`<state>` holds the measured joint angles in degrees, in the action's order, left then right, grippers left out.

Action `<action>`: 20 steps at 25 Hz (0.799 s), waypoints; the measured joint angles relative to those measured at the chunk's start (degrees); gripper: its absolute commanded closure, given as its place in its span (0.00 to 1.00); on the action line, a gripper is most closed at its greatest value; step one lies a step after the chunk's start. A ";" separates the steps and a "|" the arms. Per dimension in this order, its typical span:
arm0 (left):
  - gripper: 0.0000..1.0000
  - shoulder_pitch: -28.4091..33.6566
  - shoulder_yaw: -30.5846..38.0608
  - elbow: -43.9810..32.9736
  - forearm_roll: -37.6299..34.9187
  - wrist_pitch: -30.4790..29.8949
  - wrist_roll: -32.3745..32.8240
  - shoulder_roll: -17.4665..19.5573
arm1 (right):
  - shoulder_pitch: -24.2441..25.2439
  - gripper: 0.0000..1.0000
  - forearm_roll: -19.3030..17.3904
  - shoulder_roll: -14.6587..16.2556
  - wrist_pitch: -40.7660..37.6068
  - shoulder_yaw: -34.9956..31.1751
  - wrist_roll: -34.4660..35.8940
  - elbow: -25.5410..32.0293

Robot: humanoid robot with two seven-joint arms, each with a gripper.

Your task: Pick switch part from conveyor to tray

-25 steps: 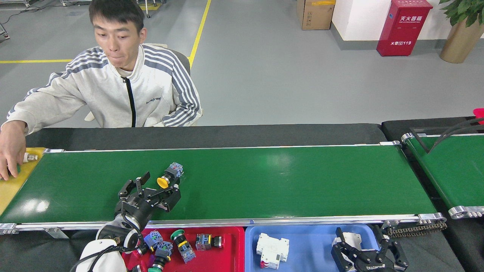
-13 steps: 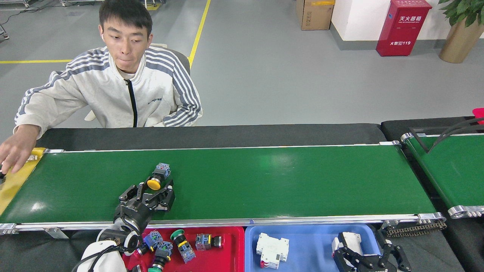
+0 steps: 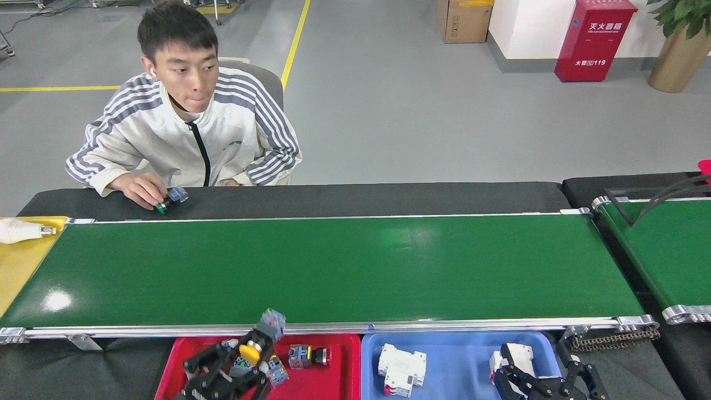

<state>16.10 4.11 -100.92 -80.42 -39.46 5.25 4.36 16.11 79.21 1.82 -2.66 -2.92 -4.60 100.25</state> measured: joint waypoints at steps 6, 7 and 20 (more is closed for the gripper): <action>0.00 0.63 13.67 -0.11 2.12 0.11 0.05 -2.96 | -0.01 0.02 -0.03 0.00 0.13 -1.09 0.16 0.01; 0.00 0.16 17.54 -0.08 2.13 0.87 0.17 -4.17 | -0.09 0.02 -0.03 0.00 0.13 -1.10 0.17 0.01; 0.00 -1.38 28.46 3.81 1.49 2.93 -5.84 -3.29 | -2.37 0.02 -0.46 2.15 -2.26 -2.04 2.01 0.19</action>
<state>14.72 32.57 -97.11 -78.93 -36.53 -0.59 1.08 13.73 78.75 3.97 -4.92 -4.95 -2.59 100.44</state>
